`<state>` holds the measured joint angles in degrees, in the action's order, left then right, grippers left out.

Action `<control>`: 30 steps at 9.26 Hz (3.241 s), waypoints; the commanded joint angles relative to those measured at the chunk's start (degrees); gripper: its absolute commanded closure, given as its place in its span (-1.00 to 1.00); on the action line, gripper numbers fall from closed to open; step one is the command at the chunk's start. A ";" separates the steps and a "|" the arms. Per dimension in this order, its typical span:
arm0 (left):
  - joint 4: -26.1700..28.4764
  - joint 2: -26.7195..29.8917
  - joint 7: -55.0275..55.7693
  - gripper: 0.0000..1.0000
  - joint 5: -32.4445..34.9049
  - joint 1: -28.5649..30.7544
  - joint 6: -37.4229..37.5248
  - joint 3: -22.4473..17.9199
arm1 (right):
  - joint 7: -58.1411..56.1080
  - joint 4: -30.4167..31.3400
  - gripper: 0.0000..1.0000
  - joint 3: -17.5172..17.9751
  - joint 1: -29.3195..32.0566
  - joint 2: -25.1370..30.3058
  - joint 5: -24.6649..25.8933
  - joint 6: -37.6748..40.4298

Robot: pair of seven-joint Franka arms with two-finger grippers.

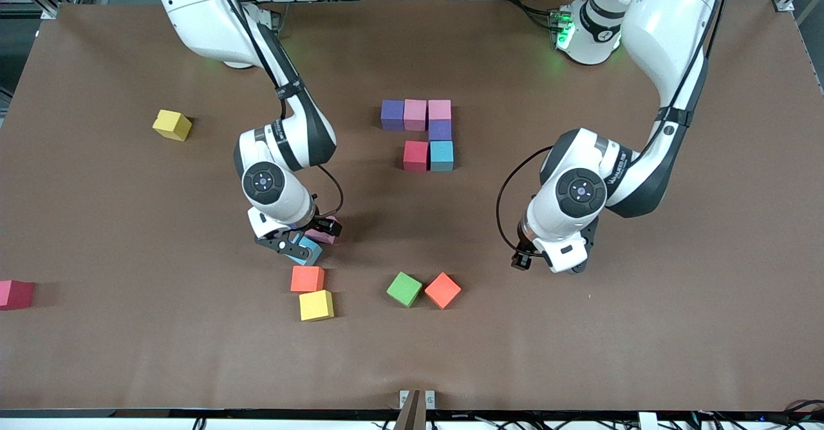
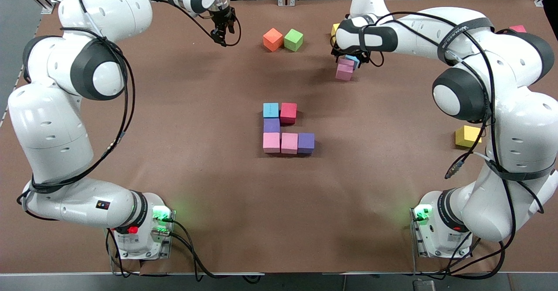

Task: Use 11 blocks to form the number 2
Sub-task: 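Open the left gripper and withdraw it while the right gripper reaches pink, then grasp the pink cube with the right gripper, then carry the pink cube to the formation below the red cube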

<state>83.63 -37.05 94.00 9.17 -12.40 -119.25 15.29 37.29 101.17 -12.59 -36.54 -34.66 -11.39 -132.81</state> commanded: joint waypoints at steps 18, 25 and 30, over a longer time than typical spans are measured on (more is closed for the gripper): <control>-4.00 -5.31 -22.22 -0.47 0.68 -0.96 -9.85 -2.02 | -12.50 -2.21 1.00 5.63 0.24 6.79 -0.21 10.01; -4.18 -5.75 13.08 -0.48 -11.79 1.50 -18.37 -2.02 | -54.19 -1.86 1.00 10.47 0.24 12.07 -0.12 15.81; -3.91 -10.66 32.10 -0.48 -13.74 0.96 -30.41 -2.28 | -76.99 -1.16 1.00 18.03 0.15 11.29 15.67 12.15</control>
<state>80.67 -46.34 123.30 -3.36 -11.96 -147.39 13.32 -35.65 98.54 3.30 -37.03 -23.97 0.83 -118.79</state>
